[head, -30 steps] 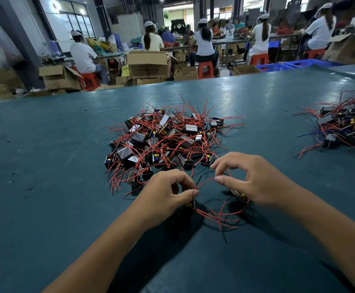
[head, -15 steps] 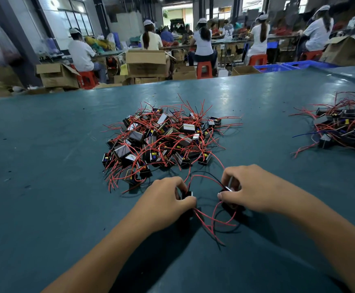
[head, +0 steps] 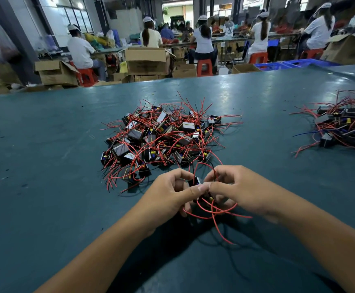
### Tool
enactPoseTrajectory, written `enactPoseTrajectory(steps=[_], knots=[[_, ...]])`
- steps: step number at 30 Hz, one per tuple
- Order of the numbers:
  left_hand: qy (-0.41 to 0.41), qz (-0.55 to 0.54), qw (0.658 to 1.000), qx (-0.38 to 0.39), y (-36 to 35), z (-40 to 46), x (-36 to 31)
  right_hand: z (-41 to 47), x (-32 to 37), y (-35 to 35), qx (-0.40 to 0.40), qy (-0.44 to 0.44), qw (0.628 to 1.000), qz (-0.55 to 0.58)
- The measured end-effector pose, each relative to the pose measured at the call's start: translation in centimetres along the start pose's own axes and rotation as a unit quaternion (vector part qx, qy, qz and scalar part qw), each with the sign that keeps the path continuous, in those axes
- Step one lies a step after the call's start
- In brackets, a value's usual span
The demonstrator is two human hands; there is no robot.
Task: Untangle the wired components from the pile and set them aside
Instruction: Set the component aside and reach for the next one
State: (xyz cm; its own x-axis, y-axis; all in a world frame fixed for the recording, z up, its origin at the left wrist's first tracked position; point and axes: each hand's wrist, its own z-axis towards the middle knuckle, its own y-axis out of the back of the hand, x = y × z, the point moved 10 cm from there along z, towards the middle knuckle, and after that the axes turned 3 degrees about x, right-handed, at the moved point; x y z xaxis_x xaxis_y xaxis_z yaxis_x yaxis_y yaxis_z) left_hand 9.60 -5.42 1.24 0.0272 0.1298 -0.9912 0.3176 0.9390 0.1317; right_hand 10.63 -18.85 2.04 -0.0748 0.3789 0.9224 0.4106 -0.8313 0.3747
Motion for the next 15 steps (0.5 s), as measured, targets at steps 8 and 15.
enactPoseTrajectory(steps=[8, 15], knots=[[-0.031, -0.081, 0.996, 0.025, -0.6, 0.2, -0.4, -0.2, 0.2, -1.9, 0.092, -0.023, 0.981, 0.170], [-0.029, -0.096, 0.994, 0.041, -0.6, 0.1, -0.4, -0.2, 1.3, -0.9, 0.076, 0.029, 0.995, 0.057]])
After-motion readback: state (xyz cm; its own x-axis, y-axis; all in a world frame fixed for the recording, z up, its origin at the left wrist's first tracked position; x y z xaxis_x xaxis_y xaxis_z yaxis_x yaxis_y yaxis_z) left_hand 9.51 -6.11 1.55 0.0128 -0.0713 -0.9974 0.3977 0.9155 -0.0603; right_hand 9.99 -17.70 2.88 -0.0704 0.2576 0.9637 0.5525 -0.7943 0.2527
